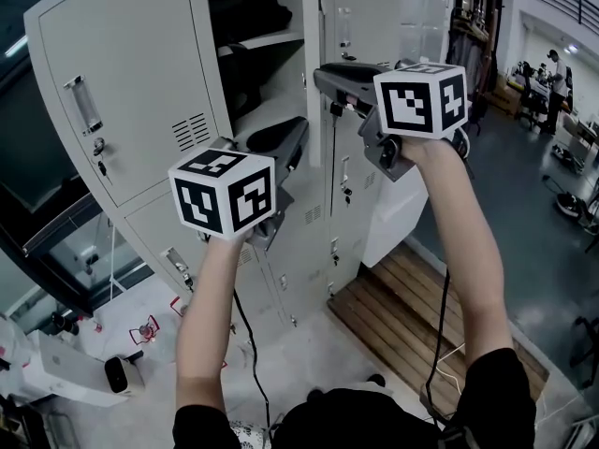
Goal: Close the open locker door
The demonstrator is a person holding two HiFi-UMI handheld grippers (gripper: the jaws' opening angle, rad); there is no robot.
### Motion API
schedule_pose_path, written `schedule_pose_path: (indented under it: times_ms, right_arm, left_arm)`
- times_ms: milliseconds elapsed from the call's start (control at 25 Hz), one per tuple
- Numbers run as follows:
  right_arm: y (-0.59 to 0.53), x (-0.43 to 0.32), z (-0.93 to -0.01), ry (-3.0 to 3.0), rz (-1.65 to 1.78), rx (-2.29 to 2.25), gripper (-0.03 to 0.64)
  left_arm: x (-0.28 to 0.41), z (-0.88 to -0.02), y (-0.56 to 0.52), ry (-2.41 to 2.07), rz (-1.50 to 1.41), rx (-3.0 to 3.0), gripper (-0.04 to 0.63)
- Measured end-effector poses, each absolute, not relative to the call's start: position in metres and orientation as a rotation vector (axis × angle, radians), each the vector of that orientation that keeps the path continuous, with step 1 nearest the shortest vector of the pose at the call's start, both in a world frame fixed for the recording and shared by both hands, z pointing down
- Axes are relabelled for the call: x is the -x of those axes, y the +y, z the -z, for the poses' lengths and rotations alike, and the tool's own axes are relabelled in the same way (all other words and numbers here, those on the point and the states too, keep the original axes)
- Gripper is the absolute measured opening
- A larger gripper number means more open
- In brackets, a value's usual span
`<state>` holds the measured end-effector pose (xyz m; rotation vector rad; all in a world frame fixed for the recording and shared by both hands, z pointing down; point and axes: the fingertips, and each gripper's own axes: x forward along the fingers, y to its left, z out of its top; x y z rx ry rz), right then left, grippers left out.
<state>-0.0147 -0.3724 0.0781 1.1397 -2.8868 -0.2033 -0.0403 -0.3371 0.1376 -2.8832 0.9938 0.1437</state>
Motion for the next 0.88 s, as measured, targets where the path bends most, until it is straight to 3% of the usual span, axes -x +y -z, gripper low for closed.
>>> schedule_pose_path:
  times_ms: [880]
  right_arm:
    - [-0.391,0.056,-0.081,-2.947,0.12,-0.936,0.037]
  left_arm:
    - [0.069,-0.145,-0.346,1.094,-0.106,2.857,0.017]
